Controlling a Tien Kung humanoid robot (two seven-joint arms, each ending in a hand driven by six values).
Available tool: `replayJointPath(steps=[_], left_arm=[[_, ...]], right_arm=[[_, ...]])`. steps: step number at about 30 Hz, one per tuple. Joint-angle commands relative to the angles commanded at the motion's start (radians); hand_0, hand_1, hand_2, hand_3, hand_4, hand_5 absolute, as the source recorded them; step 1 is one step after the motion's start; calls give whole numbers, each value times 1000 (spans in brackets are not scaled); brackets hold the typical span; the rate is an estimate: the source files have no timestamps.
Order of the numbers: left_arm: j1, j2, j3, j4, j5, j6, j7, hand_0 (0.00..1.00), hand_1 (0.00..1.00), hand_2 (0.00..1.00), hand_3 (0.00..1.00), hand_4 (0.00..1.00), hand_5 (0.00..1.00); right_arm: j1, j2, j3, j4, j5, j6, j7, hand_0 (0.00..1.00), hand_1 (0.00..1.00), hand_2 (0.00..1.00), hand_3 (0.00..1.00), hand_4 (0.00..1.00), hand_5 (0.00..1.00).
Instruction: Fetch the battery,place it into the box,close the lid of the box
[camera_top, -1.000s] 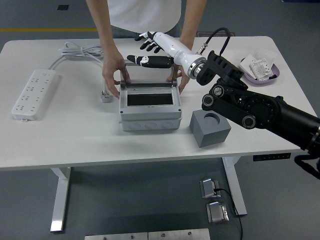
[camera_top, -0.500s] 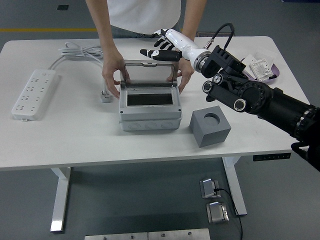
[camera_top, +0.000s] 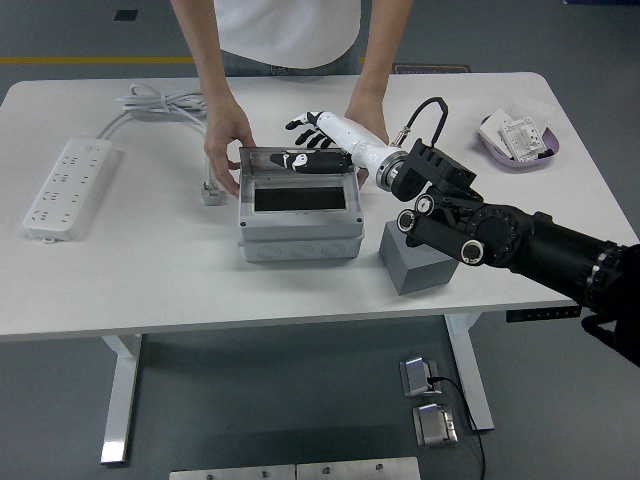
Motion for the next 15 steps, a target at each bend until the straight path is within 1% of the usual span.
replayJointPath(steps=[8, 11, 12, 15], left_arm=[[6, -1, 24, 1, -40, 4, -9, 631, 684, 586, 580, 550, 2], [9, -3, 32, 1, -54, 6, -13, 631, 684, 586, 580, 550, 2], [10, -3, 33, 1, -56, 6, -13, 632, 684, 586, 580, 548, 2], [12, -6, 36, 1, -62, 7, -15, 632, 684, 586, 580, 548, 2]], right_arm=[[-11, -68, -27, 141, -45, 5, -31, 723, 678, 687, 812, 892, 737], [-29, -86, -50, 181, -48, 8, -36, 723, 678, 687, 812, 892, 737], [-35, -90, -53, 190, -51, 8, -37, 705, 675, 685, 812, 889, 742], [-53, -105, -58, 218, -59, 10, -43, 705, 675, 685, 812, 889, 742]])
